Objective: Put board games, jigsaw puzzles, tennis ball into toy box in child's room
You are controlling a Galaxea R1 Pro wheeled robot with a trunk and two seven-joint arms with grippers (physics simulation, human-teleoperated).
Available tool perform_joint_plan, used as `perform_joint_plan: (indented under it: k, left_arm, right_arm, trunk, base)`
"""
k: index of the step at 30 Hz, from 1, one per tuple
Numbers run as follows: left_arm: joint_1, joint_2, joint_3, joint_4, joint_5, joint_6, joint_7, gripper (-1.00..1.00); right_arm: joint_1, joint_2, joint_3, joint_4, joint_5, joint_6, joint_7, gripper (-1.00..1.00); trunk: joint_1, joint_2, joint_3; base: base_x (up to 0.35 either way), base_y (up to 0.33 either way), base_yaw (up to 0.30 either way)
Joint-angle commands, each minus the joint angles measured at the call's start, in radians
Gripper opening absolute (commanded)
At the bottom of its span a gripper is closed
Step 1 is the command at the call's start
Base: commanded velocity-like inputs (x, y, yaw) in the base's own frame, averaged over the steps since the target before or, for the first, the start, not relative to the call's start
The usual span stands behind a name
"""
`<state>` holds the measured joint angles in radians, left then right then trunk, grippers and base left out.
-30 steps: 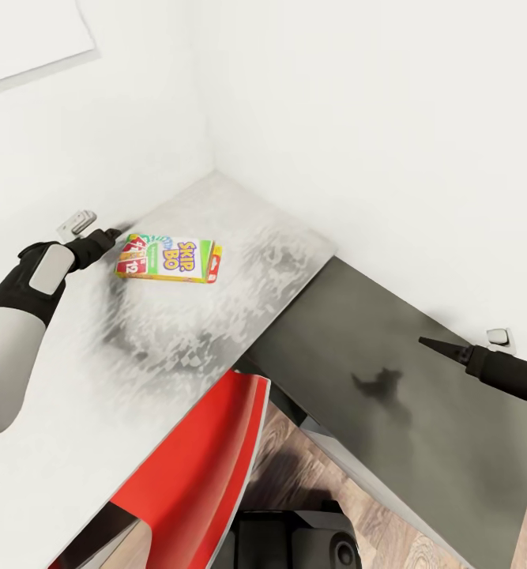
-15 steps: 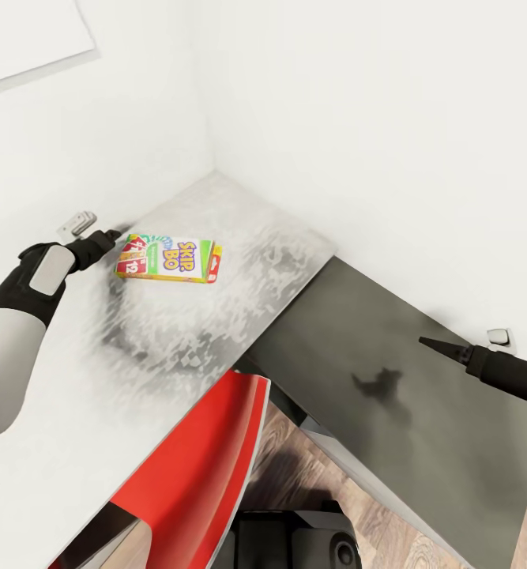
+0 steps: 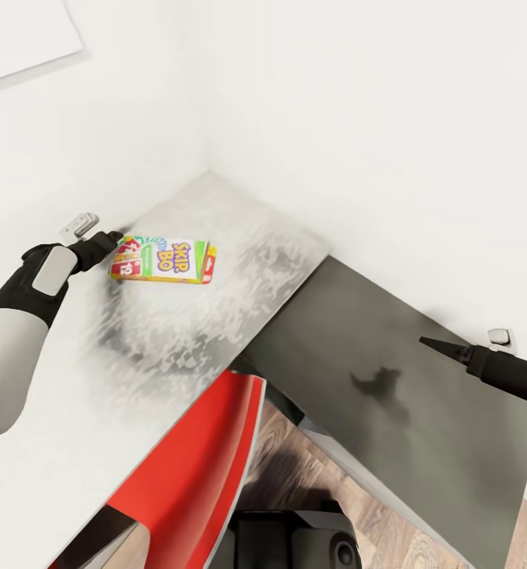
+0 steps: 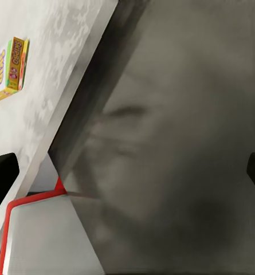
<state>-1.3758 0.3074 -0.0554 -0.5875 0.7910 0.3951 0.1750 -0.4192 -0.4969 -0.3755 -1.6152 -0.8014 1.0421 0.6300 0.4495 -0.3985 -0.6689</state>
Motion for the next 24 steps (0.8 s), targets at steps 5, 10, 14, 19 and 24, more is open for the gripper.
perform_joint_plan:
  k: [5, 10, 14, 19, 24]
  left_arm:
    - [0.000, 0.000, -0.006, -0.001, 0.011, 0.002, 0.009, 1.00]
    - [0.000, -0.001, -0.006, -0.001, 0.011, 0.002, 0.009, 1.00]
    - [0.000, -0.001, -0.006, 0.000, 0.011, 0.002, 0.009, 1.00]
    - [0.000, -0.001, -0.006, 0.000, 0.011, 0.002, 0.009, 1.00]
    - [0.000, -0.001, -0.006, 0.000, 0.011, 0.002, 0.009, 1.00]
  right_arm:
    - [-0.001, 0.000, -0.001, 0.000, 0.005, 0.005, 0.007, 1.00]
    - [-0.001, -0.001, -0.002, 0.000, 0.005, 0.005, 0.007, 1.00]
    - [-0.001, -0.001, -0.002, 0.000, 0.005, 0.005, 0.007, 1.00]
    - [-0.001, -0.002, -0.003, 0.000, 0.005, 0.005, 0.007, 1.00]
    - [-0.001, -0.002, -0.003, 0.000, 0.005, 0.005, 0.007, 1.00]
  trunk:
    - [0.001, -0.002, -0.001]
    - [0.001, -0.002, -0.001]
    - [0.001, -0.002, -0.001]
    - [0.001, -0.002, -0.001]
    - [0.001, -0.002, -0.001]
  base:
    - [0.000, 0.000, -0.188]
    - [0.000, 0.000, -0.225]
    - [0.000, 0.000, -0.243]
    - [0.000, 0.000, -0.206]
    - [0.000, 0.000, -0.091]
